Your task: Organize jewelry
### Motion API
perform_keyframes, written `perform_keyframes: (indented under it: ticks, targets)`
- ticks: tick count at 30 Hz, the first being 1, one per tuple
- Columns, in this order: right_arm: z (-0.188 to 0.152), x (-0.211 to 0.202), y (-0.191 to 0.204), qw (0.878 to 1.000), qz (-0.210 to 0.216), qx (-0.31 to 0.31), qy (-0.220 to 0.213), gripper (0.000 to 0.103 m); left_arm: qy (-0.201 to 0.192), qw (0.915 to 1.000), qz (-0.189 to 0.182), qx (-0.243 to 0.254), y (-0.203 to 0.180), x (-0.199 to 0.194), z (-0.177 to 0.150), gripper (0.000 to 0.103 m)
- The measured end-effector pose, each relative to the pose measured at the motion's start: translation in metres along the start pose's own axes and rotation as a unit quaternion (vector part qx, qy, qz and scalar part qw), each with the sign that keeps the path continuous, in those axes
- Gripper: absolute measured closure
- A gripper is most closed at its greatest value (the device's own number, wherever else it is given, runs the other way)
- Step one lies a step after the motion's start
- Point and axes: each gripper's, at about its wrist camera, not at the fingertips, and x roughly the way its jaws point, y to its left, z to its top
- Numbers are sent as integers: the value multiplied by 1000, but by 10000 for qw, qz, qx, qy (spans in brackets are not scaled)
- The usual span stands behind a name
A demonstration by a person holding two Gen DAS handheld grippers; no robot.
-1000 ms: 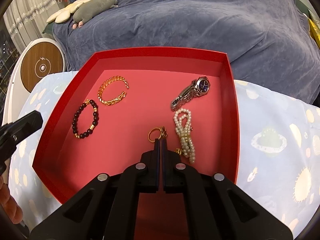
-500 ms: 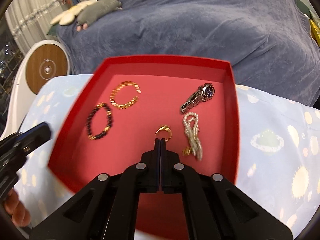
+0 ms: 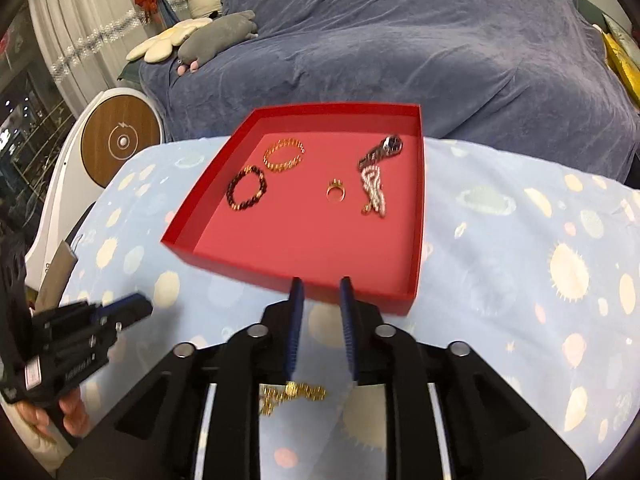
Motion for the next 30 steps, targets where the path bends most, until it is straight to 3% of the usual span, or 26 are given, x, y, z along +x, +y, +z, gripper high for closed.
perform_keyframes:
  ticks: [5,10,12,13,14,21,22,24,25,26,30]
  targets:
    - [42,56,8,9993,-238,-175,212,65,-52,10000,7,-34,8,4,3,93]
    - [62,112,10,9973,-441,-82,585,65,-36,9999,62,-127,23,5,5,93]
    - [62,127,10,9958,-439,-70,798,75,-31,9998,45,-172,27,6,7,93]
    - [61,133,10,9951,-415,-66,899,99,-33,9998,39,-186,28,5,8,93]
    - [58,135,9,9948,-404,-51,931,103,-44,9998,34,-189,29,5,9,93]
    - [48,93,1,9987,-354,12,379,103,-55,9998,-17,-198,23,1,6,93]
    - [51,92,-2,9983,-439,40,369,102,-51,9998,-34,-187,21,1,6,93]
    - [59,96,-10,9980,-366,220,475,83,-67,9998,-71,-165,17,0,5,93]
    - [64,98,-13,9979,-348,287,464,58,-79,9998,-87,-149,16,0,5,93]
    - [66,101,-13,9978,-401,283,444,50,-83,9998,-91,-125,15,0,5,93]
    - [70,127,-7,9963,-408,87,748,53,-20,9999,-84,-150,19,5,5,93]
